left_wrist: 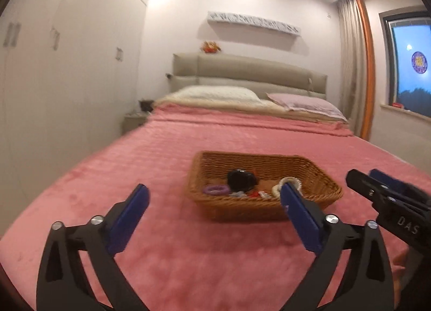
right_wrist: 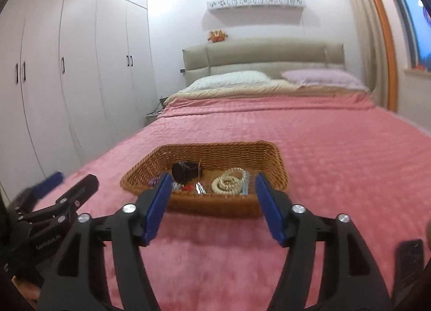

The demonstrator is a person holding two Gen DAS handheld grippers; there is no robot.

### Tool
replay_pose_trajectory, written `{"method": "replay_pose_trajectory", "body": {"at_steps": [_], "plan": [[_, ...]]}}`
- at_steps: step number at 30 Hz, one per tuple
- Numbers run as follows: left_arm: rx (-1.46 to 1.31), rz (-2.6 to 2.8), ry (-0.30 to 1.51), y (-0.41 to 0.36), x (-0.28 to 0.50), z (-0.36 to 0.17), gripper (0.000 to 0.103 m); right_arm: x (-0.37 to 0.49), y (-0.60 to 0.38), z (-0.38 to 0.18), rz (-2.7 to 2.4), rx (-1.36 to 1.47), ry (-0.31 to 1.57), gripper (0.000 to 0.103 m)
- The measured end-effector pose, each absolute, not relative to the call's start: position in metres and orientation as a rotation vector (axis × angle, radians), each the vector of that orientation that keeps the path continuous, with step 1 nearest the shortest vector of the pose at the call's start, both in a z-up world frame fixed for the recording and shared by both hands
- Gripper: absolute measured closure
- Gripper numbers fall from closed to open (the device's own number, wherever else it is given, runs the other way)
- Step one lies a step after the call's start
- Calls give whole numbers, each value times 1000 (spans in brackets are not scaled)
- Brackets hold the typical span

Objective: Organize jewelry

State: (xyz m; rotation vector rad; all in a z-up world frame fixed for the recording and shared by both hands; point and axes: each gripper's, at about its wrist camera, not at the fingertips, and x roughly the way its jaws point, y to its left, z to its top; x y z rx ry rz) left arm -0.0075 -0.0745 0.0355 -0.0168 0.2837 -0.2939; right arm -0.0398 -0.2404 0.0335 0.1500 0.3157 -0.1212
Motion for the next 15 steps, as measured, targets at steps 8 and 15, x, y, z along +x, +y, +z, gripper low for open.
{"method": "replay_pose_trajectory", "body": {"at_steps": [8,15], "plan": [[67,-233,269,-77,-33,9,8,-69,-229,6,-120,117,307,25],[-125,-210,391,-41,-9,-4,8,-64,-233,-10,-164,155,340,23]]}}
